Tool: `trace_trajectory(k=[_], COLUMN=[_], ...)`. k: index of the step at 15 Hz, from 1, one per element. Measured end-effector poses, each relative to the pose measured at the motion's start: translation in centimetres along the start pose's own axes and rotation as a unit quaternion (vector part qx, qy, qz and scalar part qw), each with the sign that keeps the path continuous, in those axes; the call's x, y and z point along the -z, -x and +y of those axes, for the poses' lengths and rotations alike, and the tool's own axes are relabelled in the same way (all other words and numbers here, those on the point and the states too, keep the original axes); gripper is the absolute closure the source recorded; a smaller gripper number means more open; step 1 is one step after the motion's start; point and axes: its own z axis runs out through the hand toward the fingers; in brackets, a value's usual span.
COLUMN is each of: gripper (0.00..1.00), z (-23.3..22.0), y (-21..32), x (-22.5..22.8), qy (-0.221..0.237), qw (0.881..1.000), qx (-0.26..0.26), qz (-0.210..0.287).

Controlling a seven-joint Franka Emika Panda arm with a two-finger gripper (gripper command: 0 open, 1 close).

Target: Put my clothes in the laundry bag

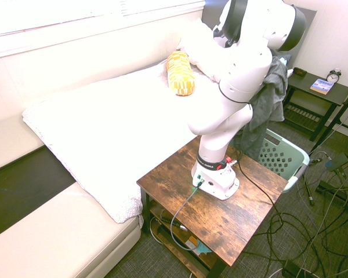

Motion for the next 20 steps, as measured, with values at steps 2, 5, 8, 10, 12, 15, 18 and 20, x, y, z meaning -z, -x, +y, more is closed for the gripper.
trace_trajectory(k=[2,5,8,10,12,15,18,20], gripper=[0.00,0.00,0.00,0.00,0.00,0.00,0.00,0.00], z=[-1.7,-2.2,-1.9,-2.6,-4.5,-9.2,-16.9,-23.7], y=[0.0,-1.4,-3.6,-4.3,-3.9,-1.3,4.5,12.2], x=[-1.4,-2.6,-1.5,0.9,5.4,14.2,22.9,28.4], qy=[-0.016,-0.055,-0.101,-0.159,-0.226,-0.337,-0.407,-0.437], qw=[0.999,0.993,0.977,0.963,0.946,0.910,0.889,0.885], qx=[-0.026,-0.102,-0.179,-0.209,-0.220,-0.219,-0.175,-0.115], qz=[0.011,0.030,0.059,0.067,0.081,0.099,0.113,0.113])
